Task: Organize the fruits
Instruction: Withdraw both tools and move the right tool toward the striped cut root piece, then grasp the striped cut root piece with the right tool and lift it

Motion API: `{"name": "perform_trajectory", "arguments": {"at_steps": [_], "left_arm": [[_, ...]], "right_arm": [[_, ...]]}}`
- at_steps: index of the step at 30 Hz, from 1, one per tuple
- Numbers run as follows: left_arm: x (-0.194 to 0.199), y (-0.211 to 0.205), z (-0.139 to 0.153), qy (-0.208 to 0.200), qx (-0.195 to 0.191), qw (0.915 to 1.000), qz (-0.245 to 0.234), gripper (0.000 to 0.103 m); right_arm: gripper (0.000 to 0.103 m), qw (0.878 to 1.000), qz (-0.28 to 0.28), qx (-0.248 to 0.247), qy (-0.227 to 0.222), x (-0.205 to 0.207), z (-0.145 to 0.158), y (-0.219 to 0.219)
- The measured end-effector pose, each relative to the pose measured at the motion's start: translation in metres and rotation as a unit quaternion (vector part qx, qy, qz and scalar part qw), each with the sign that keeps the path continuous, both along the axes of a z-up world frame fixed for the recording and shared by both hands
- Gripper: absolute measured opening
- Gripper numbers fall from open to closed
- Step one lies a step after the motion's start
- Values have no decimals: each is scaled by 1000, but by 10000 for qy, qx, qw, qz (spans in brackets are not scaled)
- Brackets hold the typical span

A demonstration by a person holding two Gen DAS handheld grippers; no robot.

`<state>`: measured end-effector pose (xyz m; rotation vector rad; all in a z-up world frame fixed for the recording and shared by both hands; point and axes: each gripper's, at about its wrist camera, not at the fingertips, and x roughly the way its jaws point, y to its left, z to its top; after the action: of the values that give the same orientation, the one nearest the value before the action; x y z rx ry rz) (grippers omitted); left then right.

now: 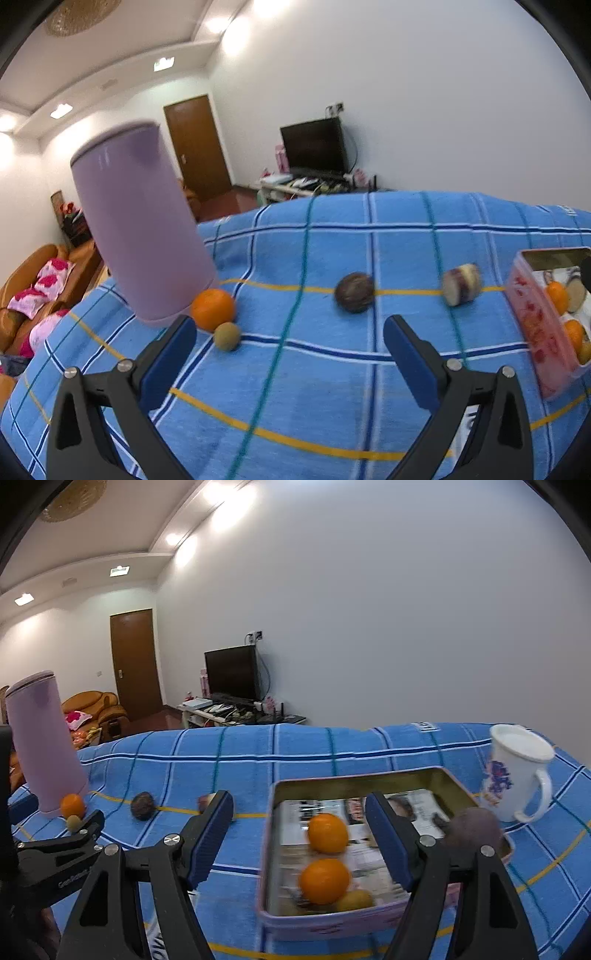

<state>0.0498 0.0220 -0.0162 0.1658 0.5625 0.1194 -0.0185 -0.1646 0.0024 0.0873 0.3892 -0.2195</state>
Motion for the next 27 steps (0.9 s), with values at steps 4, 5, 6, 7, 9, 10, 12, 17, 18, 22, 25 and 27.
{"name": "perform_trajectory", "arguments": {"at_steps": [4,5,6,7,9,10,12,17,18,22,25,27], "left_arm": [[15,21,-6,274,-144,9992,270,103],[18,25,-7,297,-166,9988,341,103],[21,29,-7,309,-182,9985,403,103],[24,33,-7,314,-193,9983,456,103],[30,38,-6,334,-216,9977,549,103],[33,39,-6,340,-230,9974,588,103],[36,40,-5,296,-213,9975,609,103],[40,42,-6,81,-34,9980,629,103],[38,43,-5,68,-95,9980,627,103],[34,53,-2,-62,-385,9972,636,103],[33,58,-2,-102,-497,9964,675,103],[32,60,-1,-123,-545,9963,655,103]], "right_arm": [[75,9999,132,30,71,10,-2,15],[75,9998,162,33,94,13,-3,18],[75,9997,198,43,118,16,-3,22],[75,9996,240,59,156,19,-4,25],[75,9989,351,89,308,31,-7,34],[75,9986,386,97,349,35,-8,38],[75,9976,509,95,454,45,-11,48],[75,9952,718,7,666,64,-14,64],[75,9947,720,5,735,70,-16,66],[75,9919,738,98,1025,94,-21,66],[75,9875,768,106,1374,115,-29,68],[75,9852,734,126,1543,126,-33,69]]}}
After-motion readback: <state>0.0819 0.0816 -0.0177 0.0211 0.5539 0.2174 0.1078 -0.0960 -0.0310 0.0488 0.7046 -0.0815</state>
